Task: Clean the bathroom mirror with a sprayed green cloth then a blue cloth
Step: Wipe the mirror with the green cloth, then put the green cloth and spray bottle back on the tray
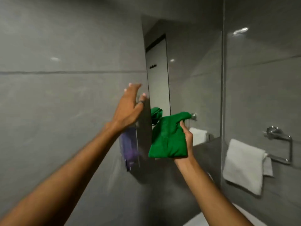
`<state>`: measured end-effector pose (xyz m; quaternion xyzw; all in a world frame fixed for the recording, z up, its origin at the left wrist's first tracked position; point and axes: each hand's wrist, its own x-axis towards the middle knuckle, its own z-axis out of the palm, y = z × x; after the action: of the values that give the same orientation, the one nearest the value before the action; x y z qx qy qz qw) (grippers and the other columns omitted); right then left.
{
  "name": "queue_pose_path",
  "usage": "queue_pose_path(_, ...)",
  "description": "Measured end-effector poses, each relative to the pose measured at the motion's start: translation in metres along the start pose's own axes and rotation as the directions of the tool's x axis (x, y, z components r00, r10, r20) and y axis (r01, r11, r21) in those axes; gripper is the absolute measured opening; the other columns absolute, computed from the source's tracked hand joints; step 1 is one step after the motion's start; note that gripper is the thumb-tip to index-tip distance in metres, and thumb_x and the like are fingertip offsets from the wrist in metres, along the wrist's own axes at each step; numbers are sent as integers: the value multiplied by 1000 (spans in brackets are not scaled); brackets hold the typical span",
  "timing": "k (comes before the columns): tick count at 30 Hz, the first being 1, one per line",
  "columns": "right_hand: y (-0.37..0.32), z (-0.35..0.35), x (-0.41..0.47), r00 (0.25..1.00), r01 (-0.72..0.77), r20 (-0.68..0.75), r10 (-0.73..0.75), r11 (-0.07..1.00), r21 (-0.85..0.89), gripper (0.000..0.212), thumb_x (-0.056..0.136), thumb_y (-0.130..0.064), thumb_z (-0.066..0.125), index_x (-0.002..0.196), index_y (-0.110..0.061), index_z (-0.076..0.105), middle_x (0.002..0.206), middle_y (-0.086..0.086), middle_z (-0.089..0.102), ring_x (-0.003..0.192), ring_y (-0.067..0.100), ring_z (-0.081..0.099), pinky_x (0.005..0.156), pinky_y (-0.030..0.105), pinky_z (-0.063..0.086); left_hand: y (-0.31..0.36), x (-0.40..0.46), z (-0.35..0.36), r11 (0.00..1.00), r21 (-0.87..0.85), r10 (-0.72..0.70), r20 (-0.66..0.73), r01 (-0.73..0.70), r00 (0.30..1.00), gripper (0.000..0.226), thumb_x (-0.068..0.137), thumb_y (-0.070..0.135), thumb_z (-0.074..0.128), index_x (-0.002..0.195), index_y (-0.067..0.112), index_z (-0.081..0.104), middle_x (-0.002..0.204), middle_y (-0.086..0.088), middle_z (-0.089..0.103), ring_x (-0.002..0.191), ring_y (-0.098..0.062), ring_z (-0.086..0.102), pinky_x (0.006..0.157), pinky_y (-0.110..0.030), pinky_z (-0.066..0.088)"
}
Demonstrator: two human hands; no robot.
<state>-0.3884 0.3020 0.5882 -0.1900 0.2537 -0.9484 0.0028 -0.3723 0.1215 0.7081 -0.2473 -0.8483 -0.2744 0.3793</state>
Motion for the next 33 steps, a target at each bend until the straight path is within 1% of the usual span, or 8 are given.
queue_pose_path(3,32,-14,-52,994,-109,-14,108,993,-49,53,100,-47,37,129,-6,56,116,16,60,104,32,58,97,44,43,10,-113,31,955,-283,-91,-17,82,996,59,101,42,48,154,17,46,165,-5,43,154,-7,29,124,-17,23)
queue_pose_path(5,57,-25,-85,984,-176,-58,170,978,-114,53,94,-43,46,127,-5,59,118,16,64,107,31,61,101,45,46,9,-188,55,832,-466,-337,7,301,941,63,97,39,55,155,17,43,167,-4,38,155,-10,32,127,-25,26)
queue_pose_path(8,110,-54,-146,934,-327,-179,309,942,-80,46,89,-39,51,117,-5,66,109,14,73,101,29,68,102,44,47,-2,-296,76,244,-658,-702,387,712,598,75,96,42,66,160,19,35,166,-4,42,146,-17,48,122,-49,41)
queue_pose_path(11,172,-92,-210,836,-480,-315,450,877,-24,44,93,-36,45,108,-5,73,104,14,76,95,30,72,94,43,51,-23,-382,80,-386,-515,-446,830,765,334,50,94,41,65,134,13,66,133,-10,74,111,-24,77,98,-51,61)
queue_pose_path(16,248,-156,-284,616,-710,-517,594,703,-38,35,84,-26,54,97,-5,78,95,16,78,84,31,76,80,39,61,-42,-510,100,-350,-397,-573,807,849,141,37,84,-12,74,114,9,74,121,-19,78,85,-19,81,73,-33,68)
queue_pose_path(20,293,-220,-324,485,-844,-599,637,520,-130,41,95,-6,50,135,1,56,109,21,72,92,35,72,87,49,60,-53,-610,122,-313,-299,-675,738,901,11,62,75,-20,77,131,4,66,117,-14,76,101,-28,72,86,-39,64)
queue_pose_path(23,323,-268,-349,402,-899,-719,567,392,-194,38,86,8,60,125,6,62,91,10,78,85,30,72,72,37,64,-50,-682,142,-349,-254,-699,712,902,-69,65,76,-18,79,132,11,64,109,-1,76,99,-19,72,72,-25,64)
queue_pose_path(33,463,-419,-430,460,-817,-714,528,-63,-573,56,80,13,65,130,-11,63,114,10,67,101,21,64,88,34,58,-67,-873,240,-393,-186,-815,523,901,-247,63,81,-12,78,139,5,61,122,-10,74,105,-18,72,85,-22,62)
